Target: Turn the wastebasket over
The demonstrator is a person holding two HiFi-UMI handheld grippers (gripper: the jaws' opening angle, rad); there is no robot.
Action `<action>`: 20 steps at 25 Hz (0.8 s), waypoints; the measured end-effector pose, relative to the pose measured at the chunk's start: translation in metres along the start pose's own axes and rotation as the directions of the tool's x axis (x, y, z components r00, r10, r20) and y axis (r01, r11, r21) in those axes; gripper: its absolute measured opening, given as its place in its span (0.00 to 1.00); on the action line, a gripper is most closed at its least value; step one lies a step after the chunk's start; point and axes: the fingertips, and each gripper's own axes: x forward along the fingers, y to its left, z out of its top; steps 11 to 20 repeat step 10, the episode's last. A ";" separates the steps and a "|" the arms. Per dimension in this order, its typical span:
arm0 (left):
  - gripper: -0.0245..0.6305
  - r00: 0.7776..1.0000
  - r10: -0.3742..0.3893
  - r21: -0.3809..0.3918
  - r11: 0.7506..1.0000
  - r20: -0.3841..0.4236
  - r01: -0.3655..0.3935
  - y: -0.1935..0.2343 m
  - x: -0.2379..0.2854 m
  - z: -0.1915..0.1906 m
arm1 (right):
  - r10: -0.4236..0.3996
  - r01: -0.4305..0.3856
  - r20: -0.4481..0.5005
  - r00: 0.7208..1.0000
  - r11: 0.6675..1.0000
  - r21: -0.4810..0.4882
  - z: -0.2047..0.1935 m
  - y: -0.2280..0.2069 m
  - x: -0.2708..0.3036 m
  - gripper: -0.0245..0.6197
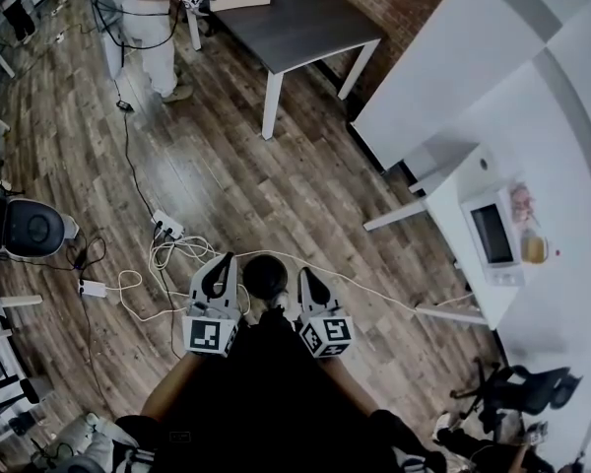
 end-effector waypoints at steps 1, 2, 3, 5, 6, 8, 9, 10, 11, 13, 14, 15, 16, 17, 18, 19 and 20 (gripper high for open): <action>0.09 1.000 -0.002 -0.005 1.000 -0.001 0.002 0.001 -0.001 0.000 | -0.001 0.001 -0.001 1.000 1.000 -0.002 0.000 0.002 0.000 0.09; 0.09 1.000 -0.004 -0.006 1.000 0.000 0.004 0.002 -0.001 0.000 | -0.001 0.001 -0.001 1.000 1.000 -0.003 -0.001 0.003 0.000 0.09; 0.09 1.000 -0.006 -0.006 1.000 0.001 0.006 0.003 -0.003 -0.001 | -0.003 0.003 -0.002 1.000 1.000 -0.004 -0.002 0.004 0.000 0.09; 0.09 1.000 -0.007 -0.008 1.000 -0.002 0.007 0.006 -0.006 -0.001 | -0.004 0.004 -0.001 1.000 1.000 -0.006 -0.003 0.008 0.000 0.09; 0.09 1.000 -0.009 -0.008 1.000 -0.002 0.009 0.008 -0.008 -0.001 | -0.004 0.004 0.002 1.000 1.000 -0.008 -0.003 0.011 0.000 0.09; 0.09 1.000 -0.014 -0.008 1.000 0.002 0.014 0.011 -0.010 0.000 | -0.001 0.001 0.009 1.000 1.000 -0.012 -0.002 0.017 0.000 0.09; 0.09 1.000 -0.017 -0.010 1.000 0.003 0.017 0.012 -0.011 0.000 | 0.000 0.000 0.012 1.000 1.000 -0.014 -0.002 0.020 0.000 0.09; 0.09 1.000 -0.020 -0.013 1.000 0.004 0.020 0.014 -0.012 0.001 | 0.002 -0.001 0.014 1.000 1.000 -0.016 -0.002 0.023 0.000 0.09; 0.09 1.000 -0.020 -0.013 1.000 0.004 0.020 0.014 -0.012 0.001 | 0.002 -0.001 0.014 1.000 1.000 -0.016 -0.002 0.023 0.000 0.09; 0.09 1.000 -0.020 -0.013 1.000 0.004 0.020 0.014 -0.012 0.001 | 0.002 -0.001 0.014 1.000 1.000 -0.016 -0.002 0.023 0.000 0.09; 0.09 1.000 -0.020 -0.013 1.000 0.004 0.020 0.014 -0.012 0.001 | 0.002 -0.001 0.014 1.000 1.000 -0.016 -0.002 0.023 0.000 0.09; 0.09 1.000 -0.020 -0.013 1.000 0.004 0.020 0.014 -0.012 0.001 | 0.002 -0.001 0.014 1.000 1.000 -0.016 -0.002 0.023 0.000 0.09; 0.09 1.000 -0.020 -0.013 1.000 0.004 0.020 0.014 -0.012 0.001 | 0.002 -0.001 0.014 1.000 1.000 -0.016 -0.002 0.023 0.000 0.09; 0.09 1.000 -0.020 -0.013 1.000 0.004 0.020 0.014 -0.012 0.001 | 0.002 -0.001 0.014 1.000 1.000 -0.016 -0.002 0.023 0.000 0.09; 0.09 1.000 -0.020 -0.013 1.000 0.004 0.020 0.014 -0.012 0.001 | 0.002 -0.001 0.014 1.000 1.000 -0.016 -0.002 0.023 0.000 0.09; 0.09 1.000 -0.020 -0.013 1.000 0.004 0.020 0.014 -0.012 0.001 | 0.002 -0.001 0.014 1.000 1.000 -0.016 -0.002 0.023 0.000 0.09; 0.09 1.000 -0.020 -0.013 1.000 0.004 0.020 0.014 -0.012 0.001 | 0.002 -0.001 0.014 1.000 1.000 -0.016 -0.002 0.023 0.000 0.09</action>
